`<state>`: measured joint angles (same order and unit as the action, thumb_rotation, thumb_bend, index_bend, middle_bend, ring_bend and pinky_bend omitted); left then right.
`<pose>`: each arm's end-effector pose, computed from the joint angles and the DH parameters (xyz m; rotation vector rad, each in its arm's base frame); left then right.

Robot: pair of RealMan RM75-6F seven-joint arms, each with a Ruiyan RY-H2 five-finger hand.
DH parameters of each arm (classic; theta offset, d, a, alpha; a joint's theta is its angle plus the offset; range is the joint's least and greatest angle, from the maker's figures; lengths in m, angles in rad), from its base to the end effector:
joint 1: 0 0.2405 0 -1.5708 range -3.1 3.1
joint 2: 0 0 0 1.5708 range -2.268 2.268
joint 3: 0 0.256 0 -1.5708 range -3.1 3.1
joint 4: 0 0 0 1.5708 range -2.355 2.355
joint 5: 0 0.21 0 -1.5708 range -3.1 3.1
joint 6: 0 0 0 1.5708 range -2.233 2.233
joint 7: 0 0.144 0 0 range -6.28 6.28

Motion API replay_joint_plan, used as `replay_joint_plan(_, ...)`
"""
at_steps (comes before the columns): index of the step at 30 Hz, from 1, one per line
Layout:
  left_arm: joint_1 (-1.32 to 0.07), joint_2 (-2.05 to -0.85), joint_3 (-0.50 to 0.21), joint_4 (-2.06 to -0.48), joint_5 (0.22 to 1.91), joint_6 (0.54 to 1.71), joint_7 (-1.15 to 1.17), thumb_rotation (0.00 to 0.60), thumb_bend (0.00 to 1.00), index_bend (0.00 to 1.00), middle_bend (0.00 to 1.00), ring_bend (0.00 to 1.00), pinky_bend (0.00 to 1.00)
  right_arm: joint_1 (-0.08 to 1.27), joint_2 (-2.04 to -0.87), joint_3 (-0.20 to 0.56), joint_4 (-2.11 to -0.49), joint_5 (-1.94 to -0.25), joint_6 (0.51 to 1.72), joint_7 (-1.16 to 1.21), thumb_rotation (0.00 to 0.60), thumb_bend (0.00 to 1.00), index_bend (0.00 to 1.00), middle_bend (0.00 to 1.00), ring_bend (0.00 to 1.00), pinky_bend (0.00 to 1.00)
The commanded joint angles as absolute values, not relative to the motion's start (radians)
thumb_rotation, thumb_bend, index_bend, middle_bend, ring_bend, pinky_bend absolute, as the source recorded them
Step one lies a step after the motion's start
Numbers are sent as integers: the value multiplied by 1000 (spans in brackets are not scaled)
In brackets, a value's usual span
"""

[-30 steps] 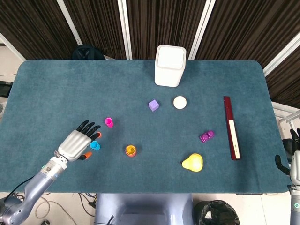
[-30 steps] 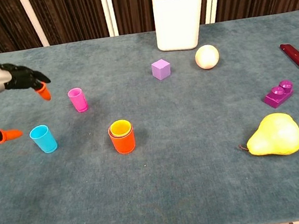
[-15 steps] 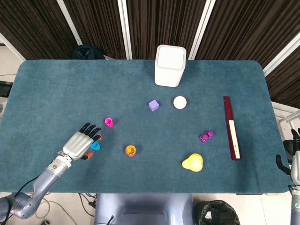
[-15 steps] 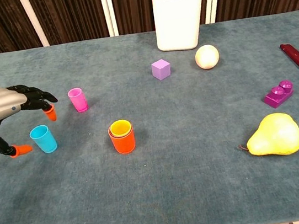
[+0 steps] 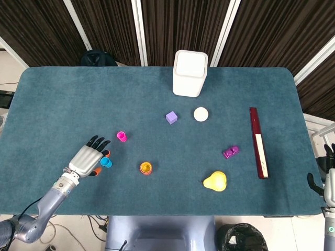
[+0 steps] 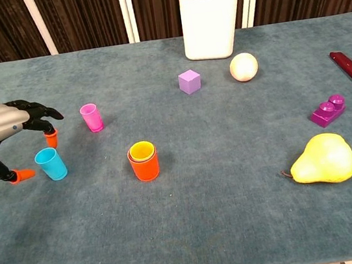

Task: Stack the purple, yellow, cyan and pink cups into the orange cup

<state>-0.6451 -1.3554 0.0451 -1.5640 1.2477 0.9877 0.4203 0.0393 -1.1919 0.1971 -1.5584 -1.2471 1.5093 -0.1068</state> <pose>-0.2207 0.2923 0.0167 -2.0390 -0.7568 -0.6263 -0.3449 -0.1901 0.1790 1.0659 -0.8664 0.7826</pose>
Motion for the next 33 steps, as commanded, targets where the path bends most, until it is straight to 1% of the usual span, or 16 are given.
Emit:
replay_joint_plan(1, -644, -1359, 42, -1561, 1247, 987, 421, 600, 272, 386, 76, 0, 0, 39, -1192, 197, -1558, -1247, 1510, -107, 600, 420, 36, 0, 35, 24)
replay_joint_plan(21, -643, -1388, 23, -1544, 1256, 983, 437, 600, 366, 461, 105, 0, 0, 38, -1194, 197, -1556, -1240, 1505, -109, 600, 420, 36, 0, 35, 24)
replay_joint_plan(24, -642, -1381, 18, -1559, 1263, 988, 425, 600, 366, 460, 106, 0, 0, 37, -1193, 198, -1557, -1241, 1508, -109, 600, 420, 36, 0, 35, 24)
replay_joint_plan(33, -642, -1334, -18, -1666, 1341, 1057, 393, 600, 362, 457, 106, 0, 0, 34, -1191, 198, -1565, -1246, 1516, -107, 600, 420, 36, 0, 35, 24)
